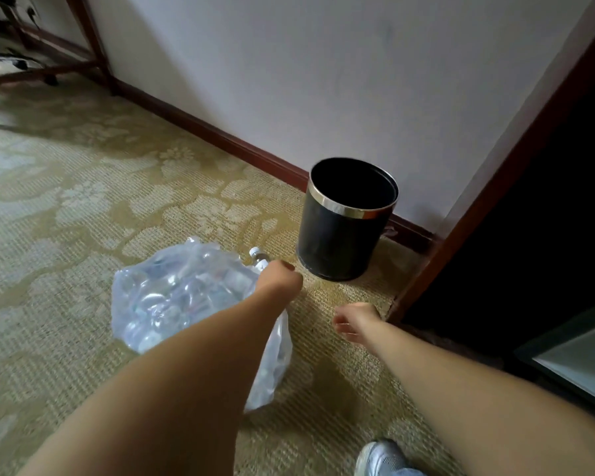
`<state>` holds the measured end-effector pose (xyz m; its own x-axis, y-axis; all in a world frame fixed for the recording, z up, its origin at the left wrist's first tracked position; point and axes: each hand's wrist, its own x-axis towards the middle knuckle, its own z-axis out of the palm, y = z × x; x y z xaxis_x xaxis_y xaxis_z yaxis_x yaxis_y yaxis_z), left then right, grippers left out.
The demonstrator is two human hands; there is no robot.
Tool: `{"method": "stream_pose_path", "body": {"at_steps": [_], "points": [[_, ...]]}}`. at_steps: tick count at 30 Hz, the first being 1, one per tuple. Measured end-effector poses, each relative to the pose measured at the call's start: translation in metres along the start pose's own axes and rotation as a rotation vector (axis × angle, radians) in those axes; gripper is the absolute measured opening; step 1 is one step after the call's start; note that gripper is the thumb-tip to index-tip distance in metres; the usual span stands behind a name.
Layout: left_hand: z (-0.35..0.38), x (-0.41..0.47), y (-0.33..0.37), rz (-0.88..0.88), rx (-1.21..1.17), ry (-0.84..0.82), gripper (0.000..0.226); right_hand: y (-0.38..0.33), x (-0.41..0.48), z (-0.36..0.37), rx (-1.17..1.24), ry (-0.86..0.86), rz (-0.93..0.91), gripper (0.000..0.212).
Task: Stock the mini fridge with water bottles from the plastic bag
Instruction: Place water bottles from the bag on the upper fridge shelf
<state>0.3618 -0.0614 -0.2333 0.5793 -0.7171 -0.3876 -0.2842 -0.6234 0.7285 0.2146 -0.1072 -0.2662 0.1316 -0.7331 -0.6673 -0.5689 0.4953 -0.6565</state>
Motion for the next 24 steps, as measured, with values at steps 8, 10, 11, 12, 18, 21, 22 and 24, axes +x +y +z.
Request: {"method": "stream_pose_path", "body": {"at_steps": [8, 10, 11, 12, 18, 21, 22, 24], "points": [[0.037, 0.073, -0.023, -0.116, -0.189, 0.067, 0.042, 0.0, 0.075, 0.054, -0.108, -0.175, -0.125, 0.021], [0.037, 0.091, -0.03, -0.132, -0.217, 0.094, 0.04, 0.005, 0.09, 0.067, -0.111, -0.159, -0.168, 0.018], [0.037, 0.101, -0.033, -0.137, -0.244, 0.109, 0.037, 0.009, 0.097, 0.073, -0.09, -0.147, -0.173, 0.015], [0.035, 0.108, -0.036, -0.141, -0.283, 0.12, 0.036, 0.012, 0.101, 0.078, -0.072, -0.131, -0.168, 0.012], [0.031, 0.149, -0.045, -0.223, -0.482, 0.112, 0.023, 0.006, 0.13, 0.09, -0.162, -0.084, -0.216, 0.019], [0.035, 0.16, -0.041, -0.288, -0.626, 0.062, 0.033, -0.007, 0.148, 0.093, -0.19, -0.029, -0.236, 0.035], [0.039, 0.163, -0.041, -0.32, -0.682, 0.051, 0.04, -0.01, 0.151, 0.095, -0.186, -0.022, -0.236, 0.041], [0.044, 0.169, -0.043, -0.384, -0.744, 0.043, 0.049, -0.012, 0.155, 0.102, -0.188, -0.033, -0.25, 0.051]]}}
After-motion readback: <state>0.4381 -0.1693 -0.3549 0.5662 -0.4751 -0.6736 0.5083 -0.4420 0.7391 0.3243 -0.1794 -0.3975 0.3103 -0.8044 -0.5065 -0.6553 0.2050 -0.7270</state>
